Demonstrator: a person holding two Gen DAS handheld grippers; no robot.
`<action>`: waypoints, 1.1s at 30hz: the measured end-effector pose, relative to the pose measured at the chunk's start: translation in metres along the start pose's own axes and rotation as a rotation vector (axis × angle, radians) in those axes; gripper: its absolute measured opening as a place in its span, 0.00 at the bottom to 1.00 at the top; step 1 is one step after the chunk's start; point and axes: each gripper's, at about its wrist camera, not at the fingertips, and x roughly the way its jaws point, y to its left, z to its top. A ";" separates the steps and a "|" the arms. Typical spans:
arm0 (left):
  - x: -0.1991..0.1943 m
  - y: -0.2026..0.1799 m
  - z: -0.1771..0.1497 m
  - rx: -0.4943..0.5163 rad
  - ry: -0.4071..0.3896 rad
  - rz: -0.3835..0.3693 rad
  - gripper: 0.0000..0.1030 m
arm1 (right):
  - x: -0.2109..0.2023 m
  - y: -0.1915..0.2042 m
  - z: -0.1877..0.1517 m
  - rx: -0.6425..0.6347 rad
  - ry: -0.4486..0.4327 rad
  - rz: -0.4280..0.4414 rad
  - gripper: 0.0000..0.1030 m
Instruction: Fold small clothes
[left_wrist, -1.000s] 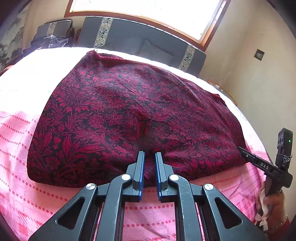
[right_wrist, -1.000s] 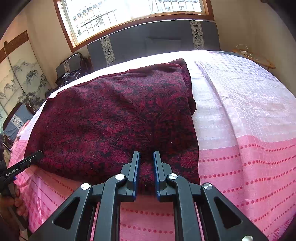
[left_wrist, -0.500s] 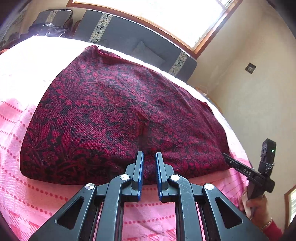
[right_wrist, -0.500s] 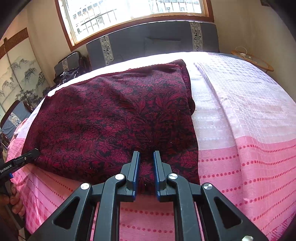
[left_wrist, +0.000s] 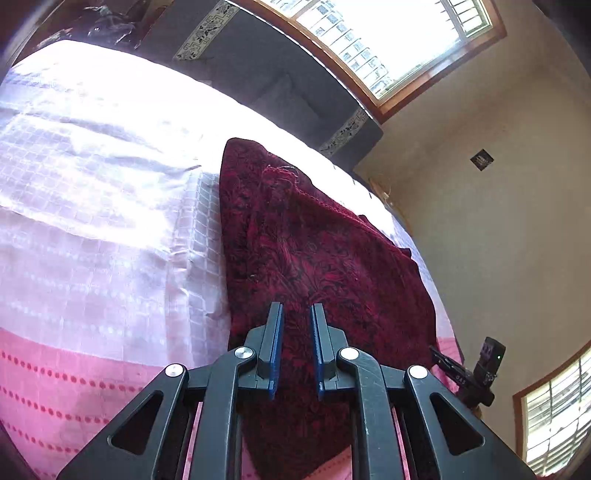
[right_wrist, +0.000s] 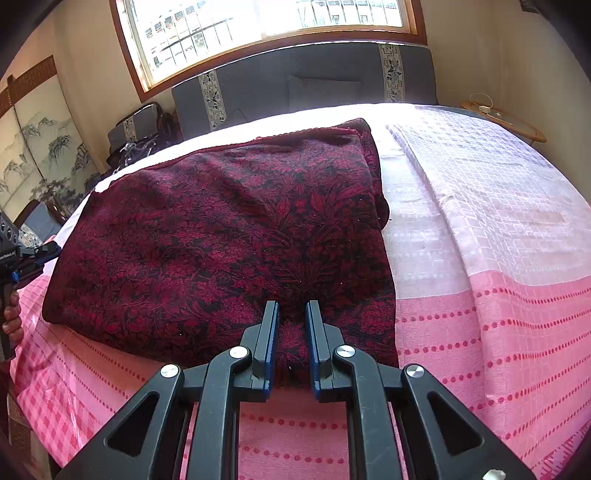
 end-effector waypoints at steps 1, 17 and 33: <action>0.004 0.008 0.006 -0.021 0.010 -0.031 0.13 | 0.000 0.000 0.000 -0.001 0.000 -0.001 0.12; 0.021 0.042 0.049 -0.088 0.059 -0.229 0.45 | -0.002 0.001 -0.001 -0.002 -0.001 -0.006 0.12; 0.034 0.044 0.057 -0.053 0.176 -0.141 0.56 | -0.004 0.001 -0.001 0.002 -0.002 -0.004 0.12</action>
